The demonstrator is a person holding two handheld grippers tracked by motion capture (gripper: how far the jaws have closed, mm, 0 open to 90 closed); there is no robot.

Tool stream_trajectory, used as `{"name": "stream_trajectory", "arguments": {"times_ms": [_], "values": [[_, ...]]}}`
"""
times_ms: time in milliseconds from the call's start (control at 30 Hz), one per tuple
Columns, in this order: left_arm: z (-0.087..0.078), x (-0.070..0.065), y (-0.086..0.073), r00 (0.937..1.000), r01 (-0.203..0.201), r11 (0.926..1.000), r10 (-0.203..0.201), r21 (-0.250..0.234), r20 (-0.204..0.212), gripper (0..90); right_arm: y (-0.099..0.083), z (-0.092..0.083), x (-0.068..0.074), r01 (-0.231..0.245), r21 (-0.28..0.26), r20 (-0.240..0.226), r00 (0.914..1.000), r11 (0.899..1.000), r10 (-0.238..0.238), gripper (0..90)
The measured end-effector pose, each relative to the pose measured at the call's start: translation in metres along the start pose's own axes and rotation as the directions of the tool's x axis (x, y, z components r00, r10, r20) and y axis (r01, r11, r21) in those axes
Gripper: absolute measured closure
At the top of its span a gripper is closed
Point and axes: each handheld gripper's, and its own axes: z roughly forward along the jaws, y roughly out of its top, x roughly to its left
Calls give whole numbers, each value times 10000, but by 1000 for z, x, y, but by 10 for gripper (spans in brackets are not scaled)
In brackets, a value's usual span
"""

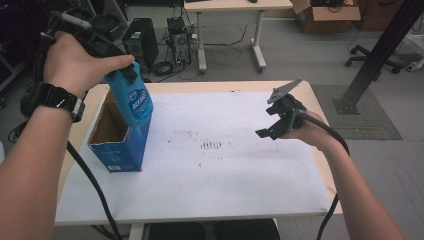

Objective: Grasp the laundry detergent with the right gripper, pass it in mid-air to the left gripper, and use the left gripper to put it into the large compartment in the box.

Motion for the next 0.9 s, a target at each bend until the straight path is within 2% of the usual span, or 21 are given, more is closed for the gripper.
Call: {"name": "stream_trajectory", "arguments": {"times_ms": [133,233,400,667,900], "values": [[1,15,-4,9972,688,9976,-688,-12,-289,383,-10,0,-4,-239,59,83,9997,9997,238,86],[2,25,-8,9922,1100,9939,-1100,-24,-583,383,-15,1,-6,-334,123,128,9994,9994,332,86],[6,40,-16,9838,1651,9863,-1645,26,-709,383,-17,1,-8,-420,103,172,9990,9991,419,86],[18,57,-29,9711,2177,9760,-2154,111,-1029,383,-18,-1,-10,-504,5,209,9985,9987,504,86],[38,62,-38,9670,2403,9704,-2370,252,-938,383,-17,-1,-9,-511,40,232,9984,9987,510,87]]}}
